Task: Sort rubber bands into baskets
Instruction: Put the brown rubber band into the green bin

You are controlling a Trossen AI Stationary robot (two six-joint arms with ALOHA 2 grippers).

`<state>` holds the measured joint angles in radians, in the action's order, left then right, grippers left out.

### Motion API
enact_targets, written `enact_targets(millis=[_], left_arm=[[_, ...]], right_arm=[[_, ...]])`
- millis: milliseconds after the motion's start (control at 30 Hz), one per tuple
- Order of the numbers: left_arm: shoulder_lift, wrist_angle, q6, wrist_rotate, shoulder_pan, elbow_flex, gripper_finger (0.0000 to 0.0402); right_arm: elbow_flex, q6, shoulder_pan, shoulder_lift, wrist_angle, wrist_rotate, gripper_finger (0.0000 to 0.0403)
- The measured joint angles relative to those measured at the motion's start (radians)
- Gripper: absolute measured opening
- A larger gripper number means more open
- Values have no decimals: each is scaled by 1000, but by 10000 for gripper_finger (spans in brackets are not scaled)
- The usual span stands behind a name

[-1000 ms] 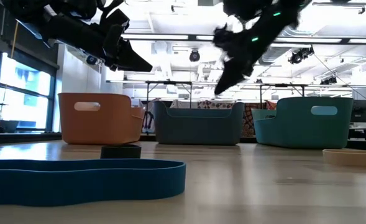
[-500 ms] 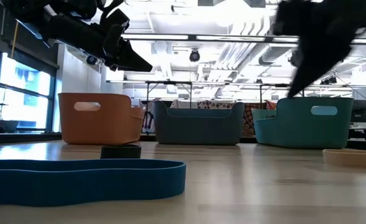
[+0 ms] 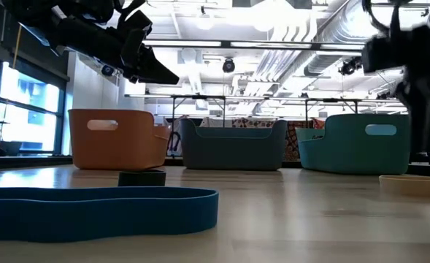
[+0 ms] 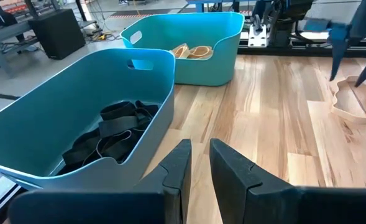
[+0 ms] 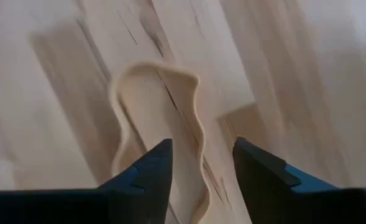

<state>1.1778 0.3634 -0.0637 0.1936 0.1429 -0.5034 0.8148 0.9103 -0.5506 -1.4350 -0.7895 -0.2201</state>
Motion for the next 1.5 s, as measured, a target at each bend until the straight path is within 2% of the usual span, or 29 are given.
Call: enact_targets(millis=[333,433,567,600,700,833,1000,1133,1233,1300,1367,1500], left_arm=[[0,0,-12,0,0,0,48],[0,0,-12,0,0,0,48],[0,0,-12,0,0,0,48],[0,0,-12,0,0,0,48],[0,0,-11,0,0,0,48],[0,0,-11,0,0,0,48],[0,0,-11,0,0,0,48],[0,0,-21,-1,0,0,48],[0,0,-24,-1,0,0,48],[0,-1,-24,-1,0,0,48],[0,-3,-19,-1,0,0,48],[0,-8,-19,-1,0,0,48]], right_arm=[[-111,6,7,-34,127,74,155],[-119,6,10,-33,125,80,119],[-132,-6,29,-33,120,109,22],[-134,-18,34,-33,120,110,13],[-123,-52,54,-33,103,110,17],[-33,-121,91,-16,2,9,3],[136,-194,158,9,-220,-160,1],[264,-224,240,25,-395,-297,0],[331,-265,320,47,-460,-359,0],[343,-331,369,68,-440,-307,1],[335,-396,403,82,-393,-194,3],[261,-446,391,77,-307,-45,22]])
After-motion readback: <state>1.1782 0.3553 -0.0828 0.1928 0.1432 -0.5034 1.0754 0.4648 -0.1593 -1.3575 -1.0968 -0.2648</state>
